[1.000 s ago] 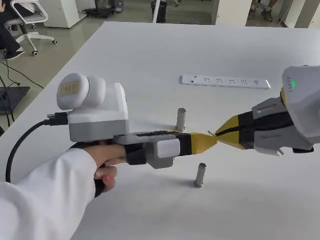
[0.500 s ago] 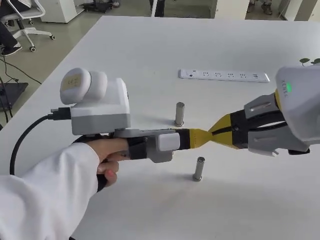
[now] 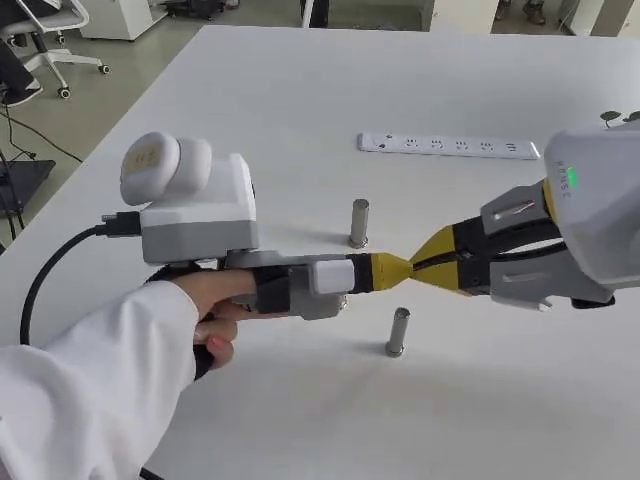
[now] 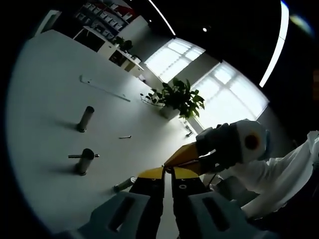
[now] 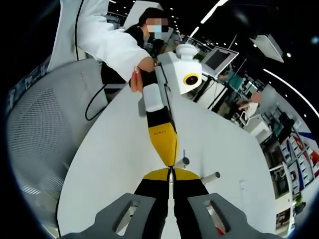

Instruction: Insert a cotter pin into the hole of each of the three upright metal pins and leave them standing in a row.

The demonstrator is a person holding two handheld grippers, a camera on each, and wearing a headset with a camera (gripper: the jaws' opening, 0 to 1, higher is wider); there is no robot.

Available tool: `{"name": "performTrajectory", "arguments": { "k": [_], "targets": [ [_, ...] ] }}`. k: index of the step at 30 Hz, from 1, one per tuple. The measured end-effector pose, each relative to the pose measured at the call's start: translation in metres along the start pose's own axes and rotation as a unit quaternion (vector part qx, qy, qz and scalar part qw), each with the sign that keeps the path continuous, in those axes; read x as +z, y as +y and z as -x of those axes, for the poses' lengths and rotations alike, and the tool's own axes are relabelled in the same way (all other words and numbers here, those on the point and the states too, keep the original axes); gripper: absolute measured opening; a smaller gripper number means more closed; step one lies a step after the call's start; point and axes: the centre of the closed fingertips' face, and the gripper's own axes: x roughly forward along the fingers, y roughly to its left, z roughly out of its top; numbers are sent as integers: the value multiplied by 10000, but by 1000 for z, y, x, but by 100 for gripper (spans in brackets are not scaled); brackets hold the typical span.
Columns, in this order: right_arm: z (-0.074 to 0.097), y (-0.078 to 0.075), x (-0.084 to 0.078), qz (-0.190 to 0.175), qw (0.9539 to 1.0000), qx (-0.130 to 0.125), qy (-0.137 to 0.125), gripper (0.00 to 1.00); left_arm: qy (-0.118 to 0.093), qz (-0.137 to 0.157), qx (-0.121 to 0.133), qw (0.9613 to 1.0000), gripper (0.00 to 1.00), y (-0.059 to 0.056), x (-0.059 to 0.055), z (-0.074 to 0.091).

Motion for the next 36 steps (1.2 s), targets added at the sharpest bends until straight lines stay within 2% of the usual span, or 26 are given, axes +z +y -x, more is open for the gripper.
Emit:
{"name": "performTrajectory", "arguments": {
  "k": [5, 10, 12, 14, 19, 24, 27, 32, 35, 36],
  "targets": [
    [-1, 1, -2, 78, 10000, 28, 47, 0, 28, 212, -8, 9998, 2, 0, -2, 0],
    [-1, 4, -3, 112, 9999, 89, 73, 0, 86, 223, 21, 9997, 2, 0, -6, 0],
    [-1, 5, -3, 114, 9999, 109, 70, 0, 125, 20, 85, 9999, 1, 0, -7, 0],
    [-1, 5, -4, 119, 9998, 117, 70, 0, 128, 64, 112, 9998, 1, 0, -8, 1],
    [0, 3, -2, 107, 9999, 51, 53, 0, -9, 346, 94, 9994, 1, 1, -4, 2],
    [0, 3, -3, 86, 9999, 17, 67, 0, -49, 442, 125, 9989, 0, 1, -5, 1],
    [1, 1, -3, 27, 10000, -23, 53, 0, -176, 724, 110, 9972, 0, 2, -3, 1],
    [1, 3, -5, 36, 10000, -5, 69, 0, -151, 694, 212, 9972, 0, 2, -6, 1],
    [0, 4, -5, 38, 10000, 4, 83, 0, -148, 883, 244, 9957, 0, 2, -7, 1],
    [0, 4, -5, 38, 10000, 3, 80, 0, -162, 1110, 218, 9935, 0, 1, -8, 1]
  ]
}}
